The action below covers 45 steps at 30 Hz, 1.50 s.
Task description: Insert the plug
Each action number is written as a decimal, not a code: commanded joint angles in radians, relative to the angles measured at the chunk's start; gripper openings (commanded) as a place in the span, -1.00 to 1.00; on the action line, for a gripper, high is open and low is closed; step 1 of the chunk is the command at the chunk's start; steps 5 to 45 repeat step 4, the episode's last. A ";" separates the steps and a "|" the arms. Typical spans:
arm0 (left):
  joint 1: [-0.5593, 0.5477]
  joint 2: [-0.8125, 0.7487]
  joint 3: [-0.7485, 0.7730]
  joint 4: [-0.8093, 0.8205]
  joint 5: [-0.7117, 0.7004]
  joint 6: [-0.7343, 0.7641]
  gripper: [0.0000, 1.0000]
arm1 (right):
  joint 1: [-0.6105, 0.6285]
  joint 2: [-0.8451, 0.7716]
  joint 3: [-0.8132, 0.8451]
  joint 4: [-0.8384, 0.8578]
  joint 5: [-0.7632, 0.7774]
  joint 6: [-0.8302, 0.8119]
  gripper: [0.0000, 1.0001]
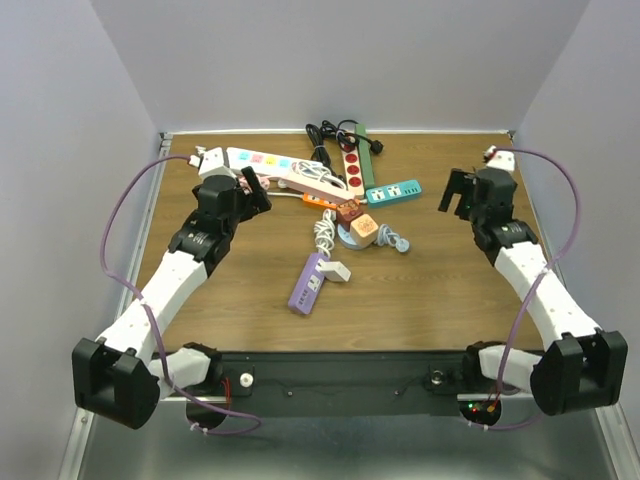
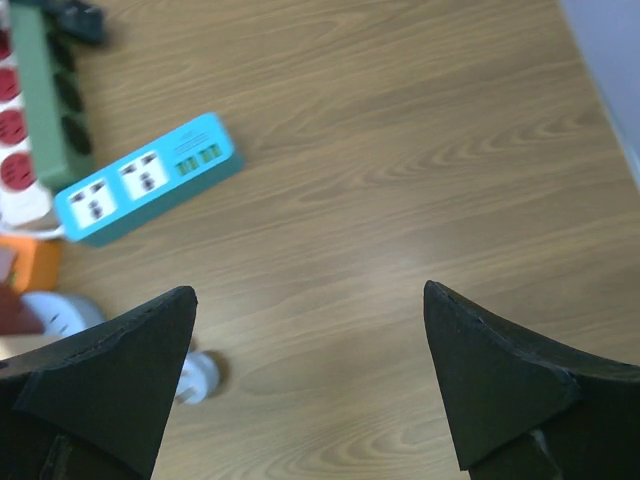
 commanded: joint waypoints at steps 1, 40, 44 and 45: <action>0.008 -0.028 0.045 -0.013 -0.097 0.029 0.93 | -0.093 -0.048 -0.039 0.114 -0.024 0.027 1.00; 0.008 -0.046 0.050 -0.002 -0.149 0.034 0.95 | -0.137 -0.069 -0.059 0.139 -0.009 0.016 1.00; 0.008 -0.046 0.050 -0.002 -0.149 0.034 0.95 | -0.137 -0.069 -0.059 0.139 -0.009 0.016 1.00; 0.008 -0.046 0.050 -0.002 -0.149 0.034 0.95 | -0.137 -0.069 -0.059 0.139 -0.009 0.016 1.00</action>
